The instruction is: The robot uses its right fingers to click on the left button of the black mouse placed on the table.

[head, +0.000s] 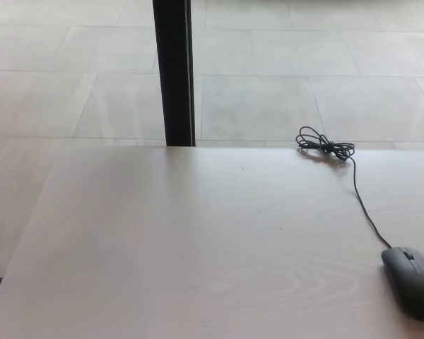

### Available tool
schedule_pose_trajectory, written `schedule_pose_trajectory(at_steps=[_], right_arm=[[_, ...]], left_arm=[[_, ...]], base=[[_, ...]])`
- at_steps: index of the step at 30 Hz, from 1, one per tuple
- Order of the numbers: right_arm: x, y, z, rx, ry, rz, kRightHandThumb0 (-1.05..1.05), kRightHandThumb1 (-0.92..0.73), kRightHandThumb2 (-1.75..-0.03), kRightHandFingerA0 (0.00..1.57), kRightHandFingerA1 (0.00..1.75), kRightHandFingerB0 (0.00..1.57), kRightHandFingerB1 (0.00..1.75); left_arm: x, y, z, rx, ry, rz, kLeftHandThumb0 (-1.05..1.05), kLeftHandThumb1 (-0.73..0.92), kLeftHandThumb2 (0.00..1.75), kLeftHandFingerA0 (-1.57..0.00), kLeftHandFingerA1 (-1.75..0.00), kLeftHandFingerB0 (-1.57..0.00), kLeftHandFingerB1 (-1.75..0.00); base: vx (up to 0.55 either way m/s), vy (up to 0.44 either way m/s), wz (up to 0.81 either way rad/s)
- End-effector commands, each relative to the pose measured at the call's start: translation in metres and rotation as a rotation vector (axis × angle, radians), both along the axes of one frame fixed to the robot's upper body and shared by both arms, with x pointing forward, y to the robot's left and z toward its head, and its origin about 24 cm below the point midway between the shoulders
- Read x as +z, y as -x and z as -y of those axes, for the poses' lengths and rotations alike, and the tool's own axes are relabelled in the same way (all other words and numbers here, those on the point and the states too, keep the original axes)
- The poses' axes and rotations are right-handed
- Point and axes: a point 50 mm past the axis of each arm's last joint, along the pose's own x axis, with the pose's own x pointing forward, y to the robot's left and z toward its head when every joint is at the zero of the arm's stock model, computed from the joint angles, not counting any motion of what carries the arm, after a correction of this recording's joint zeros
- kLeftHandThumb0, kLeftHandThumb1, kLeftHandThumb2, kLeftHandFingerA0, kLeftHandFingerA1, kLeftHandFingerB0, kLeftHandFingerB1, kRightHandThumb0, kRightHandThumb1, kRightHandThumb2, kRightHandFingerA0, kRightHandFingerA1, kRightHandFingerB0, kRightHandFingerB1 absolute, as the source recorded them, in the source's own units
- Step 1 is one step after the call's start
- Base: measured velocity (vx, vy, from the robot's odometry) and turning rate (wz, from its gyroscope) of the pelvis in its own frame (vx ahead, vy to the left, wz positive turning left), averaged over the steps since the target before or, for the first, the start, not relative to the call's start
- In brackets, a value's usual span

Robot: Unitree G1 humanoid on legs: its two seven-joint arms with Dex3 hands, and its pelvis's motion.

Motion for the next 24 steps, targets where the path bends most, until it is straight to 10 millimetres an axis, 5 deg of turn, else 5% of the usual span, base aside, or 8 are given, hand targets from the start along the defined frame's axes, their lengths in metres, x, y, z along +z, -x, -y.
schedule_pose_trajectory(at_steps=[1, 5, 7, 9, 14, 19, 24], right_arm=[[0.035, -0.003, 0.024, -0.233, 0.101, 0.275, -0.38, -0.53, -0.75, 0.74, 0.67, 0.43, 0.47], [0.052, -0.01, 0.039, -0.304, 0.143, 0.326, -0.31, -0.65, -0.61, 0.8, 0.85, 0.46, 0.38], [0.069, -0.024, 0.052, -0.351, 0.153, 0.408, -0.26, -0.63, -0.59, 0.73, 0.52, 0.49, 0.4], [0.104, -0.046, 0.064, -0.38, 0.164, 0.539, -0.26, -0.66, -0.6, 0.75, 0.53, 0.46, 0.39], [0.143, -0.072, 0.071, -0.362, 0.198, 0.643, -0.24, -0.71, -0.61, 0.77, 0.55, 0.44, 0.4], [0.222, -0.121, 0.057, -0.284, 0.188, 0.918, -0.18, -0.74, -0.62, 0.71, 0.55, 0.42, 0.4], [0.263, -0.153, 0.034, -0.124, 0.248, 0.989, -0.26, -0.68, -0.6, 0.87, 0.58, 0.5, 0.41]], left_arm=[[0.018, 0.006, -0.016, 0.167, -0.068, 0.151, -0.26, 0.59, 0.58, -0.7, -0.52, -0.71, -0.49], [0.016, 0.008, -0.016, 0.187, -0.055, 0.151, -0.27, 0.59, 0.58, -0.72, -0.52, -0.71, -0.49], [0.017, 0.009, -0.017, 0.181, -0.063, 0.142, -0.28, 0.59, 0.58, -0.71, -0.53, -0.72, -0.48], [0.016, 0.009, -0.017, 0.185, -0.062, 0.141, -0.27, 0.59, 0.58, -0.7, -0.5, -0.7, -0.47], [0.016, 0.008, -0.018, 0.214, -0.041, 0.168, -0.29, 0.59, 0.58, -0.71, -0.52, -0.7, -0.48], [0.018, 0.006, -0.015, 0.197, -0.051, 0.181, -0.29, 0.6, 0.58, -0.69, -0.52, -0.72, -0.49], [0.019, 0.007, -0.015, 0.189, -0.053, 0.183, -0.3, 0.6, 0.58, -0.68, -0.55, -0.7, -0.49]], base=[[0.0, 0.0, 0.0], [0.0, 0.0, 0.0], [0.0, 0.0, 0.0], [0.0, 0.0, 0.0], [0.0, 0.0, 0.0], [0.0, 0.0, 0.0], [0.0, 0.0, 0.0]])
